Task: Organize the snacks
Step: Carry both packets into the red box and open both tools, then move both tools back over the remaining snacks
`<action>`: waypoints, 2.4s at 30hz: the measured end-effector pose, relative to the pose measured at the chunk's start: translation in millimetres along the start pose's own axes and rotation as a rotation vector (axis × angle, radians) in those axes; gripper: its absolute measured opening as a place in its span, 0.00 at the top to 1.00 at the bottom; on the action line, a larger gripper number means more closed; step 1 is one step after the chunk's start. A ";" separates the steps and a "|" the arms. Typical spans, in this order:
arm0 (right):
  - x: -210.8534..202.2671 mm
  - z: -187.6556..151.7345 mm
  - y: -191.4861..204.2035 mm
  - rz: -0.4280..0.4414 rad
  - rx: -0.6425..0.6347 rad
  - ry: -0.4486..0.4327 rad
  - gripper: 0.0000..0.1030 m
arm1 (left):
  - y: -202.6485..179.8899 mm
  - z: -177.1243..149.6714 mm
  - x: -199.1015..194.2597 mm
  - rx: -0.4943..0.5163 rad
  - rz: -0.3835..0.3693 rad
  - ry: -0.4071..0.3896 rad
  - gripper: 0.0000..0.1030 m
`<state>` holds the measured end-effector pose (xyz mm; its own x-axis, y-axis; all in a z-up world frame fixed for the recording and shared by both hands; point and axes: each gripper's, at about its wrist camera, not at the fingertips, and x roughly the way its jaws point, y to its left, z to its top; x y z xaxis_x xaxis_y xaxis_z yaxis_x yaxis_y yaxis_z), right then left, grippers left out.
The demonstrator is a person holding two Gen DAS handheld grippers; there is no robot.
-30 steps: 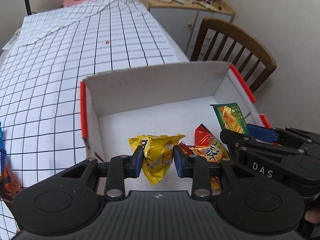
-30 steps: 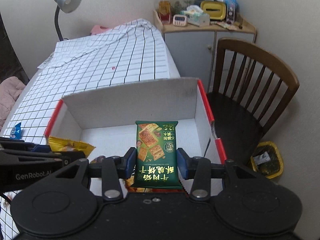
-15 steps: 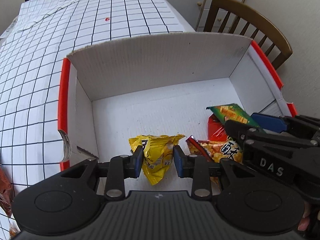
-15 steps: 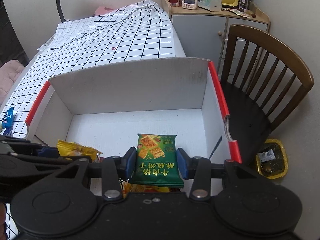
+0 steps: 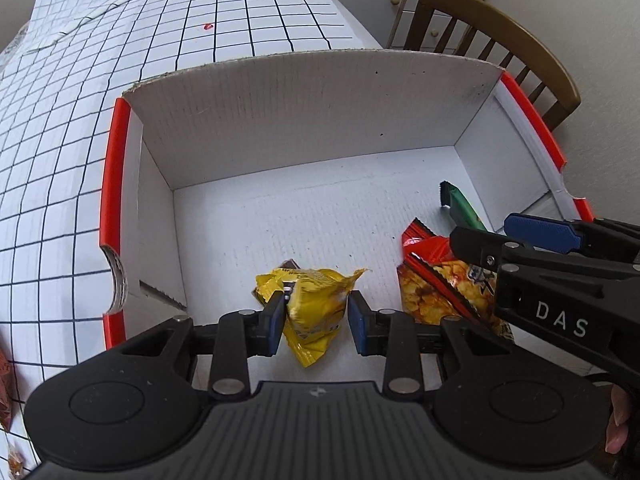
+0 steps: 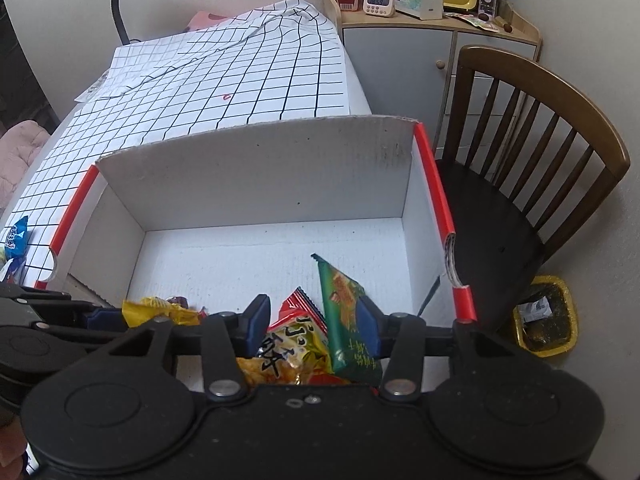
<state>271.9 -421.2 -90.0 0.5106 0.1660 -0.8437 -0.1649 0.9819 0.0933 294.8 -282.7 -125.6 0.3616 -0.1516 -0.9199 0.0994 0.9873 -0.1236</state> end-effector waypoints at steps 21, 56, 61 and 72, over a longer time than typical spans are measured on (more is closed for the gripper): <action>-86.6 -15.0 29.8 0.036 0.002 -0.166 0.30 | 26.5 -26.7 -87.9 0.016 -0.100 -0.182 0.48; -143.2 -61.1 231.6 0.236 -0.134 -0.361 0.04 | 225.3 -130.9 -212.5 -0.082 -0.048 -0.432 0.25; -131.3 -67.3 257.0 0.251 -0.150 -0.336 0.04 | 271.0 -144.8 -211.2 -0.146 -0.070 -0.417 0.19; -85.1 -99.7 318.4 0.263 -0.218 -0.199 0.04 | 330.6 -167.2 -176.2 -0.198 -0.090 -0.312 0.02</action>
<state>91.8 -131.8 -41.1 0.5774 0.4445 -0.6849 -0.4762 0.8647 0.1598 108.9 78.2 -66.6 0.6272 -0.2147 -0.7487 -0.0269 0.9547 -0.2963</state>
